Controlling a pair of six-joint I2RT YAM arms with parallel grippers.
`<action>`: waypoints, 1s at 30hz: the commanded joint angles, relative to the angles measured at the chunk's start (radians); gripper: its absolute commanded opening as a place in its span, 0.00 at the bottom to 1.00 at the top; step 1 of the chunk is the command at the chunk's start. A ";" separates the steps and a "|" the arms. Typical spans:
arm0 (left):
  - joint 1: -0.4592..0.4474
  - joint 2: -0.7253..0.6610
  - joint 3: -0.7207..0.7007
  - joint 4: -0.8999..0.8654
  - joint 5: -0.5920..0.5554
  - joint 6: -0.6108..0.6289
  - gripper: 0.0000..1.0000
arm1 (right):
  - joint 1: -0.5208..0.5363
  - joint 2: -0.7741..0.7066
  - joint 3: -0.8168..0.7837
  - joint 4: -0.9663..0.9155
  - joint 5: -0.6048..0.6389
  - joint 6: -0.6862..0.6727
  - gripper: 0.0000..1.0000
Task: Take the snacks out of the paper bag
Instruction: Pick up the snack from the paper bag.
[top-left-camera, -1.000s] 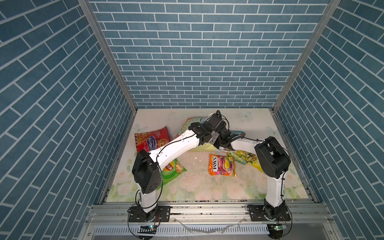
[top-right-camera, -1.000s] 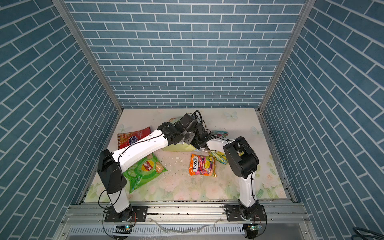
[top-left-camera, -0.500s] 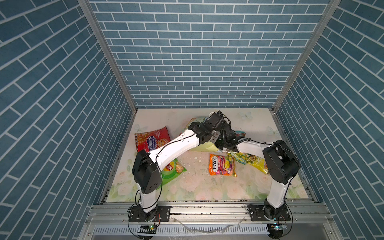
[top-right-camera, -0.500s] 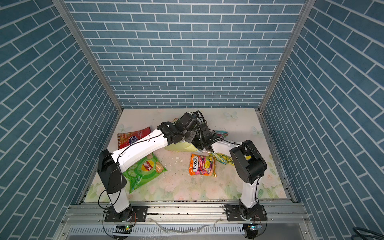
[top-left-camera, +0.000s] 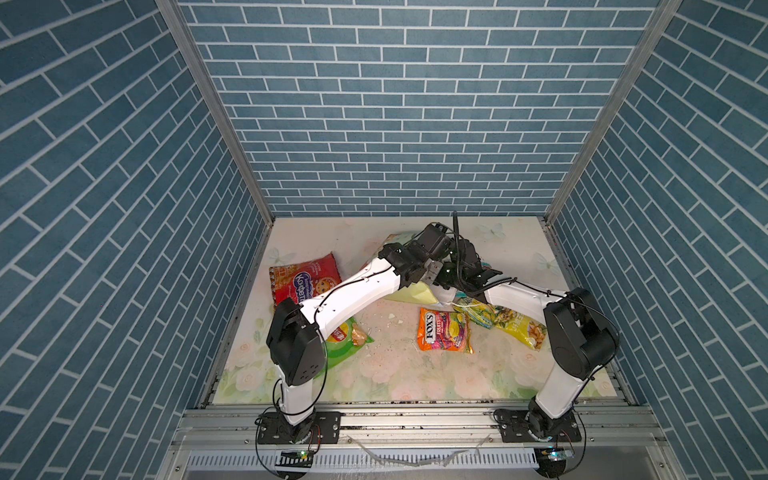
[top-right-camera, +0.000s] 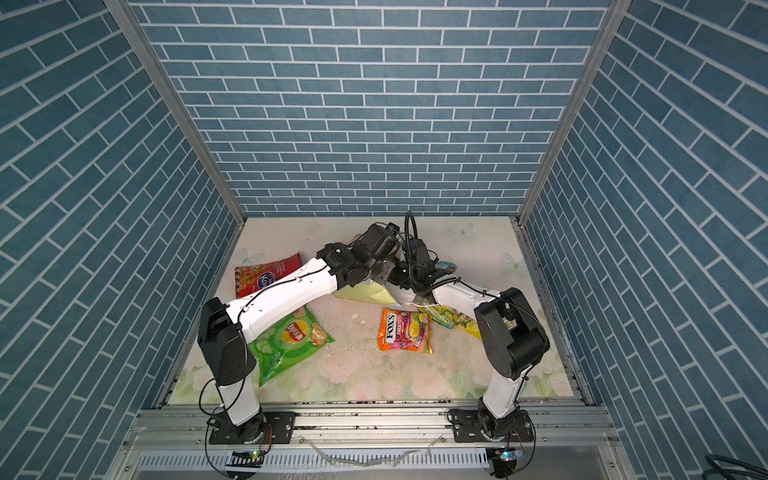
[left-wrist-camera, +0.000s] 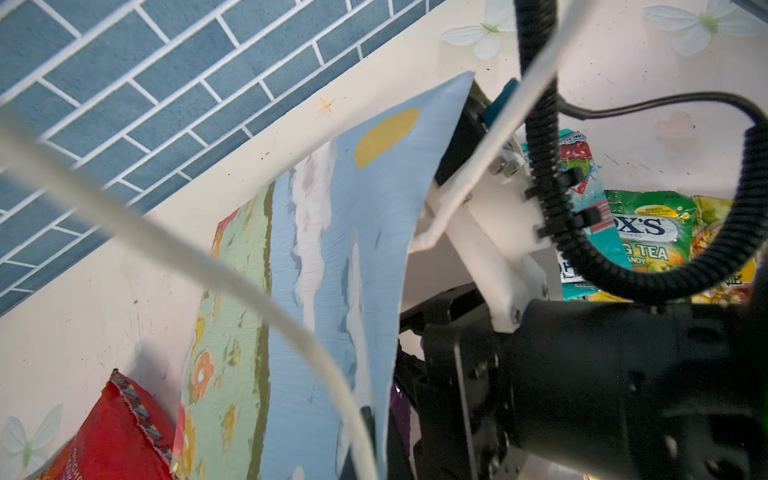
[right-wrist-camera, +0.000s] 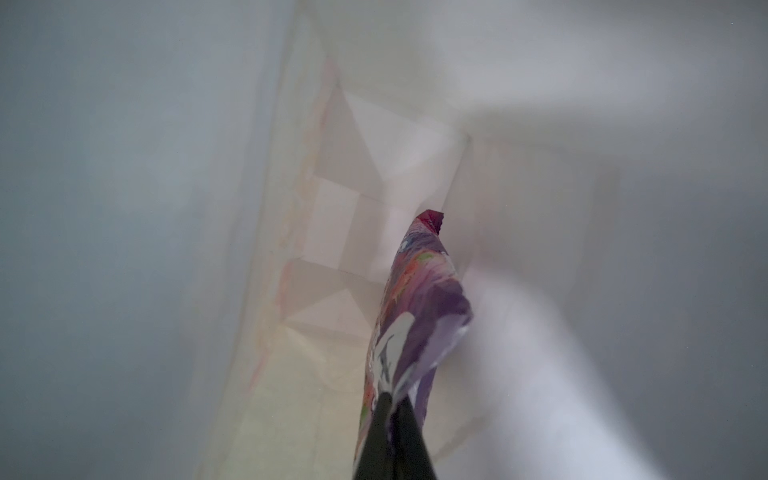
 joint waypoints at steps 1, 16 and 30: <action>0.007 0.038 0.038 -0.009 0.008 0.008 0.00 | -0.004 -0.041 -0.007 0.049 -0.030 0.034 0.00; 0.024 0.048 0.067 -0.020 0.011 0.010 0.00 | -0.031 -0.181 -0.080 -0.032 0.018 -0.017 0.00; 0.043 0.017 0.043 -0.016 0.020 0.008 0.00 | -0.057 -0.253 -0.083 -0.097 0.036 -0.053 0.00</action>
